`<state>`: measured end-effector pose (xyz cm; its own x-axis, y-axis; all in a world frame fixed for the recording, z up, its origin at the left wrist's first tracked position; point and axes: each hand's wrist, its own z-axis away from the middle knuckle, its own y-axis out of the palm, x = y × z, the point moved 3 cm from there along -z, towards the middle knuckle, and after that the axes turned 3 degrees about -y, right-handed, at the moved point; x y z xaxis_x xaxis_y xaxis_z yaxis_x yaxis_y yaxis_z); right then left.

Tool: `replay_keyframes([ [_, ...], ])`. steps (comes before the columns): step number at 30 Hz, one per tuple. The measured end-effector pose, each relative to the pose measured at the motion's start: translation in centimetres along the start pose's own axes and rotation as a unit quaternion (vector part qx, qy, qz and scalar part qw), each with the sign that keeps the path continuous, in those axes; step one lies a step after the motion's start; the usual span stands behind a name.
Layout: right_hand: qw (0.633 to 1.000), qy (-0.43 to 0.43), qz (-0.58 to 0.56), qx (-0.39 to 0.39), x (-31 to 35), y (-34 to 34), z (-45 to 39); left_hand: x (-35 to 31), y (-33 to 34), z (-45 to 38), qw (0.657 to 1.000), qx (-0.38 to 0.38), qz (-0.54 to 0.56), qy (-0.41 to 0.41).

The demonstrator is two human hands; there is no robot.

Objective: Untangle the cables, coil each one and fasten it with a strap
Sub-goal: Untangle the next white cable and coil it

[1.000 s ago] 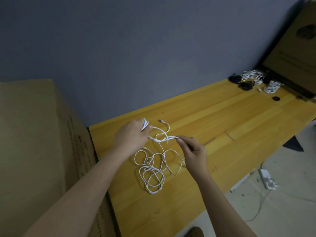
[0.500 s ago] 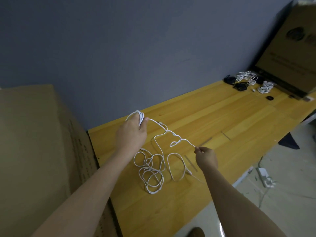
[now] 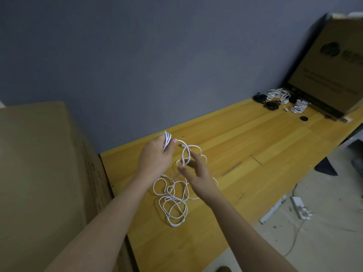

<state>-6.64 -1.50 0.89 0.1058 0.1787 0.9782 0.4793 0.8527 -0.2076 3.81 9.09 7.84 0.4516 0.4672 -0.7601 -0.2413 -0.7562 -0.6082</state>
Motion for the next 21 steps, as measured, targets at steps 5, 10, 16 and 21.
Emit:
replay_keyframes([
  [5,0.994,-0.008,0.003,-0.112,-0.5,0.3,-0.3,-0.4,0.0,0.3,0.999,0.0,0.044,-0.022],
  [10,0.983,-0.011,-0.073,-0.169,-0.3,-2.6,0.1,0.7,-0.9,-0.6,0.997,-0.033,0.039,-0.065],
  [16,0.948,-0.095,0.187,-0.24,0.1,-6.6,-1.4,1.1,-0.7,-1.0,0.997,-0.037,0.038,-0.055],
  [21,0.906,-0.092,0.357,-0.209,-0.8,-7.3,-2.4,0.5,-0.2,-1.0,0.996,-0.036,0.037,-0.067],
])
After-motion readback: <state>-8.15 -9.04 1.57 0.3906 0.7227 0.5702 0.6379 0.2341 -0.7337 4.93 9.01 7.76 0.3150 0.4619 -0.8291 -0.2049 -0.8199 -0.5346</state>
